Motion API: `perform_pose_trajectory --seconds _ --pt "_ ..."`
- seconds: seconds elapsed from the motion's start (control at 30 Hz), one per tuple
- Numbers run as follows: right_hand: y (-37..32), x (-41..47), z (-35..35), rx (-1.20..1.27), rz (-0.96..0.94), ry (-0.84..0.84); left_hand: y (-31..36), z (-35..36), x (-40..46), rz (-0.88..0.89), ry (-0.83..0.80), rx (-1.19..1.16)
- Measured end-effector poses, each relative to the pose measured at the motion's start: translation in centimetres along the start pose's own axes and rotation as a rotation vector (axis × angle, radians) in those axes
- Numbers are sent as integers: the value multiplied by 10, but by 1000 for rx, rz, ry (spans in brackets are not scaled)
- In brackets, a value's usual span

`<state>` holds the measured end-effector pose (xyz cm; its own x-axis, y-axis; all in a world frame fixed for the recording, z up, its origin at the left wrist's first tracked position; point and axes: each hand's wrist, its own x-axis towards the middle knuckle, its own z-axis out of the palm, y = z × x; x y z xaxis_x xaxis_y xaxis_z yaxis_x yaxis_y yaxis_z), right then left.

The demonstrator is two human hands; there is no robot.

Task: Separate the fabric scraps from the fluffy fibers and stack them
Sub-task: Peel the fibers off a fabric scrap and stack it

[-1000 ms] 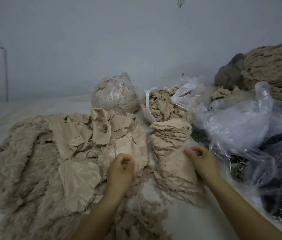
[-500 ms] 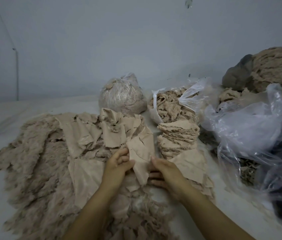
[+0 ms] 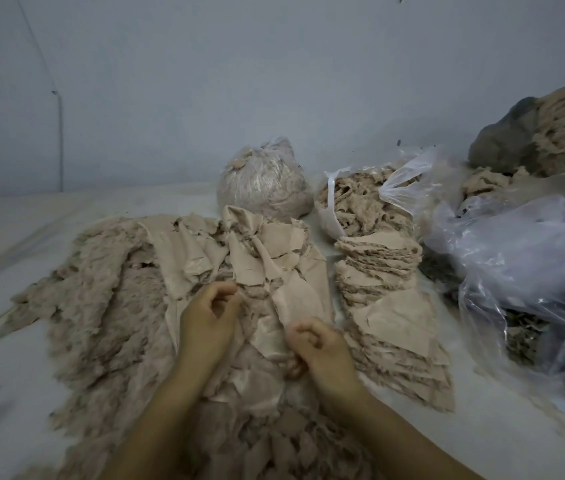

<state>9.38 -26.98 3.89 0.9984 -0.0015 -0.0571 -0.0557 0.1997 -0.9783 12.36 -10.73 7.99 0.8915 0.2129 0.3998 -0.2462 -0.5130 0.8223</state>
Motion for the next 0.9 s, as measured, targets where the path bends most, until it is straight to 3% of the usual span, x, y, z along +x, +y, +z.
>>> perform_pose_trajectory --seconds 0.07,0.23,0.33,0.43,0.57,0.7,0.9 --pt "5 -3 12 -95 44 -162 -7 -13 7 62 -60 248" --pt "7 3 32 -301 26 -121 -18 -35 15 146 -203 712" --pt "-2 1 49 -225 37 -177 -15 -39 13 243 -180 485" --pt "-6 4 54 -188 -75 -162 -3 -36 10 359 -346 254" --pt "-7 3 40 -43 -151 -53 -4 -33 15 439 -412 353" --pt "-1 -3 14 90 -63 -80 -12 -30 21 306 -353 309" --pt "-13 -1 11 -225 -111 -141 5 6 6 343 -587 155"
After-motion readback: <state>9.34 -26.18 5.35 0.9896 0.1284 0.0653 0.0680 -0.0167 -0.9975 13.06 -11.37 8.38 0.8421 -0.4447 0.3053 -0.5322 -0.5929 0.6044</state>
